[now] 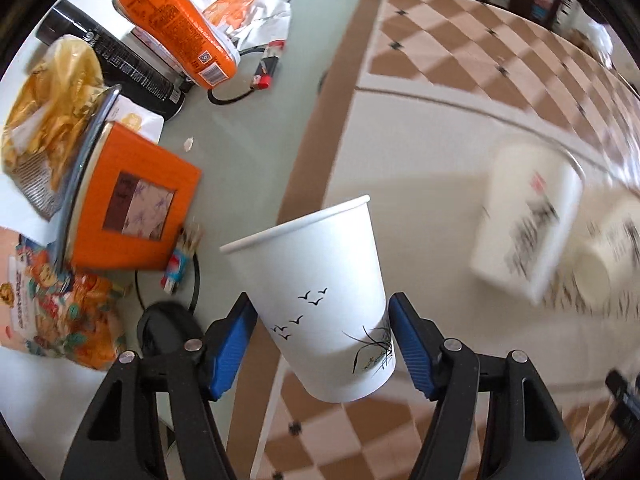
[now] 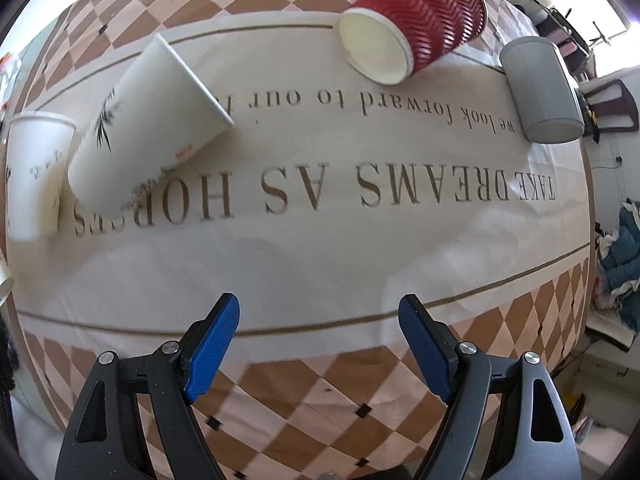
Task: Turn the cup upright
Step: 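Lift the bird-print cup with the left tool and rotate it rim-up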
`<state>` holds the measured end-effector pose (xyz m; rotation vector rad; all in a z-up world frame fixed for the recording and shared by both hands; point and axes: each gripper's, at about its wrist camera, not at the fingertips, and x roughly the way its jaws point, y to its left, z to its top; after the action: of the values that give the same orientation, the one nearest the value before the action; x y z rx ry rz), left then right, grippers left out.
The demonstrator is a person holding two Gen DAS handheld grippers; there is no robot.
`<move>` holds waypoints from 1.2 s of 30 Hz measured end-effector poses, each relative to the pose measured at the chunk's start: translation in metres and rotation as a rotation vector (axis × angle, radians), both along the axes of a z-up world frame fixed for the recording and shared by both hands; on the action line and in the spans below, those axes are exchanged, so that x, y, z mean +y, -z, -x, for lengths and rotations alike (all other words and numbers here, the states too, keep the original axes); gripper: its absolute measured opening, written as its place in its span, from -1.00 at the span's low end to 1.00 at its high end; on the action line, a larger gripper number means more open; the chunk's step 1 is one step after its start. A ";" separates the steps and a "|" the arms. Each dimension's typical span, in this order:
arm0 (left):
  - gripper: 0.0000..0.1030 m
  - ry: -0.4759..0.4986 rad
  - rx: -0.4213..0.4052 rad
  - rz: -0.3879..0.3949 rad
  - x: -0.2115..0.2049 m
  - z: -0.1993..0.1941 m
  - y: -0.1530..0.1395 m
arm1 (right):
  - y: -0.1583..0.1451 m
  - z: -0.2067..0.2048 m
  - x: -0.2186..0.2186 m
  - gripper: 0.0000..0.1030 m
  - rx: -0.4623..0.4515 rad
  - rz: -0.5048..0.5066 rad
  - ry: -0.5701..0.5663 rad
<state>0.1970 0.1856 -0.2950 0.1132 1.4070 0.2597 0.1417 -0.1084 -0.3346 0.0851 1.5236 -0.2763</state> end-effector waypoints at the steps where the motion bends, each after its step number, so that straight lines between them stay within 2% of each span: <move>1: 0.27 0.014 0.002 0.000 -0.006 0.009 -0.005 | 0.001 0.007 -0.003 0.62 0.006 -0.008 -0.005; 9: 0.25 0.137 0.019 0.034 -0.085 0.065 -0.021 | -0.006 0.047 -0.065 0.63 0.034 -0.054 0.015; 12: 0.25 0.223 0.034 0.059 -0.130 0.081 -0.024 | -0.012 0.063 -0.098 0.63 0.027 -0.049 0.022; 18: 0.25 0.420 0.124 0.129 -0.230 0.102 -0.007 | -0.005 0.090 -0.173 0.63 0.049 -0.067 0.112; 23: 0.25 0.486 0.228 0.191 -0.291 0.109 0.018 | 0.008 0.099 -0.220 0.63 0.063 -0.067 0.178; 25: 0.25 0.483 0.259 0.210 -0.300 0.107 0.029 | 0.010 0.103 -0.234 0.63 0.066 -0.063 0.199; 31: 0.26 0.490 0.289 0.192 -0.310 0.103 0.045 | 0.018 0.117 -0.280 0.63 0.068 -0.062 0.228; 36: 0.27 0.462 0.294 0.212 -0.310 0.101 0.047 | 0.019 0.119 -0.284 0.63 0.064 -0.057 0.236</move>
<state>0.0960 -0.1248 -0.3418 0.3053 1.6451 -0.2998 0.0232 -0.3923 -0.3538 0.3053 1.5866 -0.4271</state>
